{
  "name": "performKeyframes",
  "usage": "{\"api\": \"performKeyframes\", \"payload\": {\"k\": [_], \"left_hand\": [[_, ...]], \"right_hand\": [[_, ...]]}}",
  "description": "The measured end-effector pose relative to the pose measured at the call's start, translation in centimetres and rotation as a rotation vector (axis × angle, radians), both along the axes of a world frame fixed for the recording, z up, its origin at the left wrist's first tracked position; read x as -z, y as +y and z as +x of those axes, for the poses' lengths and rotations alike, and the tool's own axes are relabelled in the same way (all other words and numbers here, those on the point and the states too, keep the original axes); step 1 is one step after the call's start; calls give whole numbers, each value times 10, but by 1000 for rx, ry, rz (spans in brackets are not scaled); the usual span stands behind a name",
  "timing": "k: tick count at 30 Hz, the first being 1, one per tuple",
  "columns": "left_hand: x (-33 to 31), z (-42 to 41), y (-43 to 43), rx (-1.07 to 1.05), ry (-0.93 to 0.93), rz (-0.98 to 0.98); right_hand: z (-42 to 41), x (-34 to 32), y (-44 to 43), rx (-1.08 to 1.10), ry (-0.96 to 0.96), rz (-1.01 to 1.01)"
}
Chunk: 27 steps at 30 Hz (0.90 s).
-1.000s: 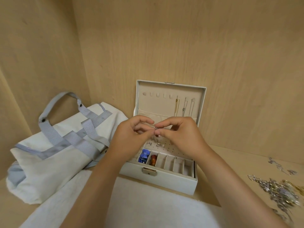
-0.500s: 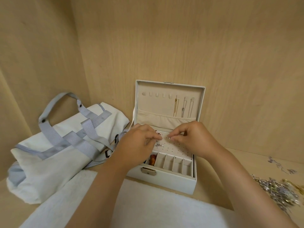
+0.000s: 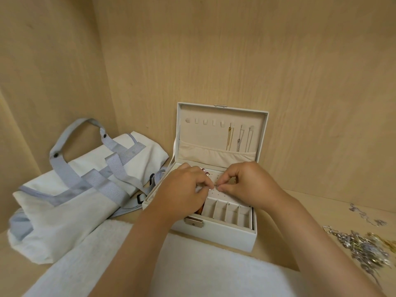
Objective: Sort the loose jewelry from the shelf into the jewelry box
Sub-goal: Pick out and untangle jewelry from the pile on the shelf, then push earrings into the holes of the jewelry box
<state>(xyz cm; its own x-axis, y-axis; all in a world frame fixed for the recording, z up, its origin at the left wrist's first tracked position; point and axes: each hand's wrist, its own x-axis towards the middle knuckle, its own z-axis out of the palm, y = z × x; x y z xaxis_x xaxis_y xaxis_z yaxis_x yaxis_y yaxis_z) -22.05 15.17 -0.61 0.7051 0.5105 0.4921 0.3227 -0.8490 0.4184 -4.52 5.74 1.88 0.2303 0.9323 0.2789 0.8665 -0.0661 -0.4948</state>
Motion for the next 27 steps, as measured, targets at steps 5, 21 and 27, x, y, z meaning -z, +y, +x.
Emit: {"api": "performKeyframes", "payload": {"k": [5, 21, 27], "left_hand": [[-1, -1, 0, -19, 0, -25], [-2, 1, -7, -53, -42, -12], [-7, 21, -34, 2, -127, -86]], "right_hand": [[1, -5, -3, -32, -26, -74], [2, -10, -8, -65, 56, -134], [24, -22, -45, -47, 78, -37]]}}
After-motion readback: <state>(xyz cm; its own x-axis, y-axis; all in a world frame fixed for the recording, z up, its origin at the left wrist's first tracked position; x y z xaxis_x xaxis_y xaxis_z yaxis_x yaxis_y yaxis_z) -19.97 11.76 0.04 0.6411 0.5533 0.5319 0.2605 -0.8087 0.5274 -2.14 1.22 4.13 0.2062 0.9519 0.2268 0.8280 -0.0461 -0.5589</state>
